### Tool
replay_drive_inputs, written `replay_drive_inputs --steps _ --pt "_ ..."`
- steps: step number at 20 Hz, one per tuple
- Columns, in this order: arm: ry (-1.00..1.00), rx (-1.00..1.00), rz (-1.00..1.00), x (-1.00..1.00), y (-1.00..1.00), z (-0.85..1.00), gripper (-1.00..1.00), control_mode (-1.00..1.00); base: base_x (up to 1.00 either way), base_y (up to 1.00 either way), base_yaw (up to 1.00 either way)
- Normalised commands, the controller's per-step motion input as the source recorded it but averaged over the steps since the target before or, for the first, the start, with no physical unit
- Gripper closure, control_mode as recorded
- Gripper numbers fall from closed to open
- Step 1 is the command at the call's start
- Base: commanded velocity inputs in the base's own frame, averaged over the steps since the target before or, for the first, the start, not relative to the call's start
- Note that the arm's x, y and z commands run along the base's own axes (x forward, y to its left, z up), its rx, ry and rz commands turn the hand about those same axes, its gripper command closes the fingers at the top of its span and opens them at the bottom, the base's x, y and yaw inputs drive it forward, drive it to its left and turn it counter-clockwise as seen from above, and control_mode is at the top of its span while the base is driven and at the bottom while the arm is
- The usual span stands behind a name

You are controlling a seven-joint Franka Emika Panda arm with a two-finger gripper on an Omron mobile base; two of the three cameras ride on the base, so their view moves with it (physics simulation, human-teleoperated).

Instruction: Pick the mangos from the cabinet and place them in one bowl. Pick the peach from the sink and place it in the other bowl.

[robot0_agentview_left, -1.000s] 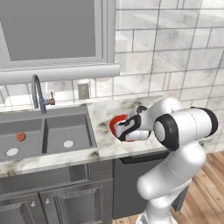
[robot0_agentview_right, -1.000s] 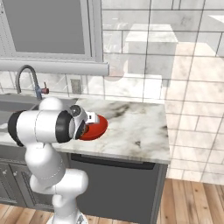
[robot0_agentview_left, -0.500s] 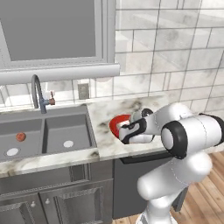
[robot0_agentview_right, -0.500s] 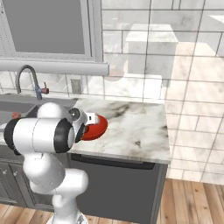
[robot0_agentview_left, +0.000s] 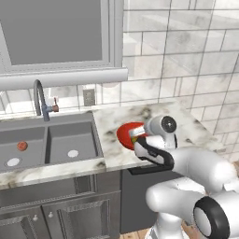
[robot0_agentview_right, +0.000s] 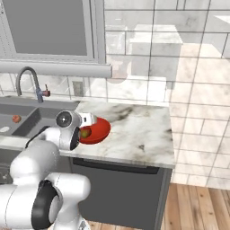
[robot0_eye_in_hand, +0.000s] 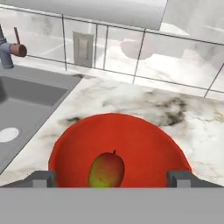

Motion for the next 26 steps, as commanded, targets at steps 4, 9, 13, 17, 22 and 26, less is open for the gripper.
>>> replay_drive_inputs --steps 4,9,13,17,22,26 --pt "0.00 0.00 -0.04 -0.20 0.00 0.53 -1.00 -1.00 0.00 0.00 0.00" --pt "0.06 0.00 -0.09 -0.13 0.00 0.16 -1.00 -1.00 0.00 0.00 0.00" --pt "0.10 0.01 -0.03 -0.47 0.00 -0.20 -1.00 -1.00 0.00 0.00 0.00" --pt "0.06 0.04 0.00 -0.68 0.00 -0.29 -1.00 -1.00 0.00 0.00 0.00" --pt "0.01 0.05 0.00 -0.74 0.00 -0.23 -1.00 -1.00 0.00 0.00 0.00" --pt "0.00 0.00 0.01 -0.69 0.00 0.00 -1.00 -1.00 0.00 0.00 0.00"
